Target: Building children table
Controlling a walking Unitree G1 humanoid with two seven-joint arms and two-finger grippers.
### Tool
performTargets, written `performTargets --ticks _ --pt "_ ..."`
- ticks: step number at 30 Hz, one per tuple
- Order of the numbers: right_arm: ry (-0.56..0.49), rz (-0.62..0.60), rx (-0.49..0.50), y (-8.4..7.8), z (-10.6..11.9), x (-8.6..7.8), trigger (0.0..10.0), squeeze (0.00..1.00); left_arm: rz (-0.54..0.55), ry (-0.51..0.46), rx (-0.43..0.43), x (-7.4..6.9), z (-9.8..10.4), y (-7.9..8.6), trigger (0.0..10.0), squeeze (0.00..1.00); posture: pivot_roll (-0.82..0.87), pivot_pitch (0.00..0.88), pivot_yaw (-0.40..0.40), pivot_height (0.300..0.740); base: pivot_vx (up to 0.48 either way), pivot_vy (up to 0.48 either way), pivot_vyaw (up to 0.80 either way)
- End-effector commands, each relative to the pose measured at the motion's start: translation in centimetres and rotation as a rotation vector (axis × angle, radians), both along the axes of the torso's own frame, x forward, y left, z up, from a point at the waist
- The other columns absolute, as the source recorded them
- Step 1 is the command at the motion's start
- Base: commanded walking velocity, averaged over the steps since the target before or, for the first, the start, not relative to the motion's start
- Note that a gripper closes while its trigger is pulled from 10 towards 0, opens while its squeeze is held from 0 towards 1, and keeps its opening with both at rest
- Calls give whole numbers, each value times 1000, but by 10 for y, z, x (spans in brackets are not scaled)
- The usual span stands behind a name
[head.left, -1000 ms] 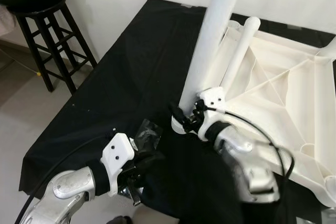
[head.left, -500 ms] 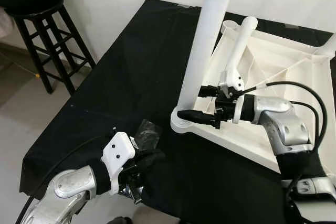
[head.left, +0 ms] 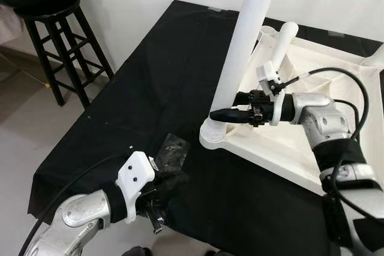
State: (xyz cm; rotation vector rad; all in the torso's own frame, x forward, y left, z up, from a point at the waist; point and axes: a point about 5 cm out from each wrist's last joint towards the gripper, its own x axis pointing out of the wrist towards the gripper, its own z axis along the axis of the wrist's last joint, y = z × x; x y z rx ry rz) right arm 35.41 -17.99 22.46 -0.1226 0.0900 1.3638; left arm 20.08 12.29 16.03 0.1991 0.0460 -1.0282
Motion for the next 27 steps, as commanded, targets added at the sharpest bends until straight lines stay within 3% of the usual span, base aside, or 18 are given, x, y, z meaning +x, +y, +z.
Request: performTargets --ticks 1,3,5,8,9,12,13,14,16,17,19,24,25,26,27 --pt "8 2 12 -7 1 -1 0 0 -7 9 13 -3 -1 -1 10000 0 118 181 -76 740 0 0 0" --pt "12 10 8 -9 -1 -4 0 0 -7 9 12 -3 -1 -1 10000 0 116 183 -76 740 0 0 0" --pt "25 46 5 -9 -15 -20 0 0 -12 10 8 -4 0 -1 10000 0 104 191 -78 740 0 0 0" --pt "23 51 -10 -6 -24 -30 0 0 -17 11 6 -4 1 -1 10000 0 102 195 -80 740 0 0 0" --pt "32 -32 -21 14 -44 -48 0 0 -23 13 4 -5 1 0 10000 0 92 202 -85 740 0 0 0" --pt "46 -104 -16 25 -53 -55 0 0 -26 14 4 -6 2 0 10000 0 90 203 -85 740 0 0 0" --pt "62 -277 7 44 -64 -58 0 0 -29 14 3 -6 2 2 10000 0 81 211 -74 740 0 0 0" --pt "146 -629 57 67 -80 -66 0 0 -39 18 5 -6 3 4 10000 0 70 216 -60 740 0 0 0" --pt "146 -629 57 67 -80 -66 0 0 -39 18 5 -6 3 4 10000 0 70 216 -60 740 0 0 0" --pt "193 -736 70 72 -84 -72 0 0 -44 20 6 -6 3 5 10000 0 70 216 -60 740 0 0 0" --pt "103 -809 19 77 -87 -74 0 0 -64 30 13 -5 2 6 10000 0 76 200 -46 740 0 0 0" --pt "93 -821 17 73 -83 -65 0 0 -69 29 14 -5 1 6 10000 0 83 192 -52 740 0 0 0" --pt "90 -815 12 72 -81 -63 7608 0 -67 22 13 -5 1 6 10000 0 86 188 -57 740 0 0 0" --pt "89 -810 9 72 -79 -63 7608 0 -65 16 13 -5 2 6 10000 0 86 188 -57 740 0 0 0" --pt "79 -795 11 72 -75 -63 10000 0 -61 10 15 -5 2 6 10000 0 86 183 -58 740 0 0 0"
